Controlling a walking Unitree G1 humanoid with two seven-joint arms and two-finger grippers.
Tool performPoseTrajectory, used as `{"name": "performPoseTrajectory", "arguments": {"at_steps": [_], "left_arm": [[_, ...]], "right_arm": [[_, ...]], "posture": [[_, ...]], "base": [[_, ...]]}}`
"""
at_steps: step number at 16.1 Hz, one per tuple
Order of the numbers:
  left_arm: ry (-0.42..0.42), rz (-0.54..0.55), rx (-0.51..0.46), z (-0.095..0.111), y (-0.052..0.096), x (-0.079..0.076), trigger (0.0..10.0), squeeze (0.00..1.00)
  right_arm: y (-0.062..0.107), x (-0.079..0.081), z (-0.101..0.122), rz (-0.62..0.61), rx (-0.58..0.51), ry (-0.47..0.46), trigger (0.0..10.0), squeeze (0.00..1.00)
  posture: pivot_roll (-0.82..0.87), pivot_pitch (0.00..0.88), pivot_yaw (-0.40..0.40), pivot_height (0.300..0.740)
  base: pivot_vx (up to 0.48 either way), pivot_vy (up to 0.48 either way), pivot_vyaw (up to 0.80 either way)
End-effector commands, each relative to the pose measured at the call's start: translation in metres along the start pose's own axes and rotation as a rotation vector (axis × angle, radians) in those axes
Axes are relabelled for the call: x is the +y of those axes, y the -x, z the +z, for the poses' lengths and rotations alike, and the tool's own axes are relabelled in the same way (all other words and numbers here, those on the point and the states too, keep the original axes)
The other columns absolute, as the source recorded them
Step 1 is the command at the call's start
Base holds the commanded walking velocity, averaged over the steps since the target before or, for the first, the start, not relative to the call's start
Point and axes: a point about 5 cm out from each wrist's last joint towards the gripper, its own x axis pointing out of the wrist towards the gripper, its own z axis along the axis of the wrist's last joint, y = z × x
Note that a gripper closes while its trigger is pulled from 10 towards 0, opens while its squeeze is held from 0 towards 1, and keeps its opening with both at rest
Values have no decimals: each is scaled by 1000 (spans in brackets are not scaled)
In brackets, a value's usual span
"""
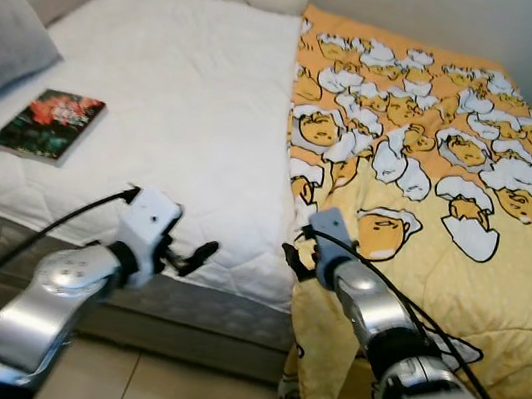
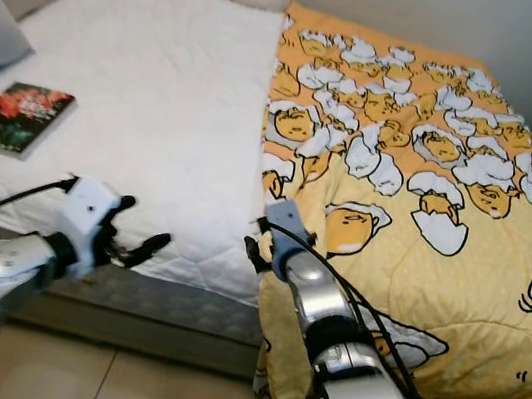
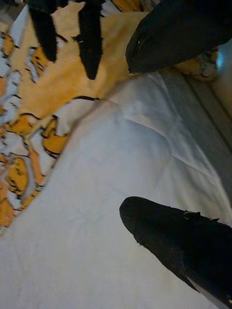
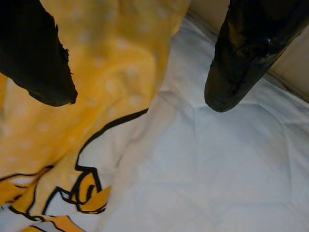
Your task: Clean up the room
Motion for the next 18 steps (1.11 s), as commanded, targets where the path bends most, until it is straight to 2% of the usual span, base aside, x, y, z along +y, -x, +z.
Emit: {"name": "performPoseTrajectory", "arguments": {"at_steps": [1,2,4,8,9,10,13,14,18], "left_arm": [[-9,-34,9,3,8,-6,10000,227],[-18,-48,11,6,17,-10,10000,224],[-40,-91,20,12,30,-16,10000,231],[-68,-113,20,25,39,-21,10000,227],[-66,-124,16,32,44,-27,10000,227],[-63,-134,17,34,46,-30,10000,231],[-62,-150,23,35,50,-36,10000,231],[-60,-151,29,36,53,-37,10000,231],[-43,-140,45,36,56,-40,10000,231]], "right_arm": [[-1,-1,-4,-17,19,36,10000,0],[-1,-2,-5,-33,23,47,10000,0],[-1,-5,-4,-45,16,-2,10000,0],[-1,-11,-1,-66,-6,78,10000,0],[0,-15,-2,-84,-10,201,4157,0],[1,-18,-2,-96,-3,228,196,0],[1,-22,0,-120,-2,252,0,0],[1,-24,2,-133,-5,296,0,0],[2,-32,10,-183,-23,353,0,0]], "posture": [[160,110,-118,740],[178,148,-112,740],[202,199,-106,740],[240,283,-110,740],[253,298,-110,740],[256,303,-113,740],[270,319,-117,740],[276,323,-126,740],[267,319,-137,740]], "base": [[0,0,0],[0,0,0],[0,0,0],[0,0,0],[0,0,0],[0,0,0],[0,0,0],[0,0,0],[0,0,0]]}}
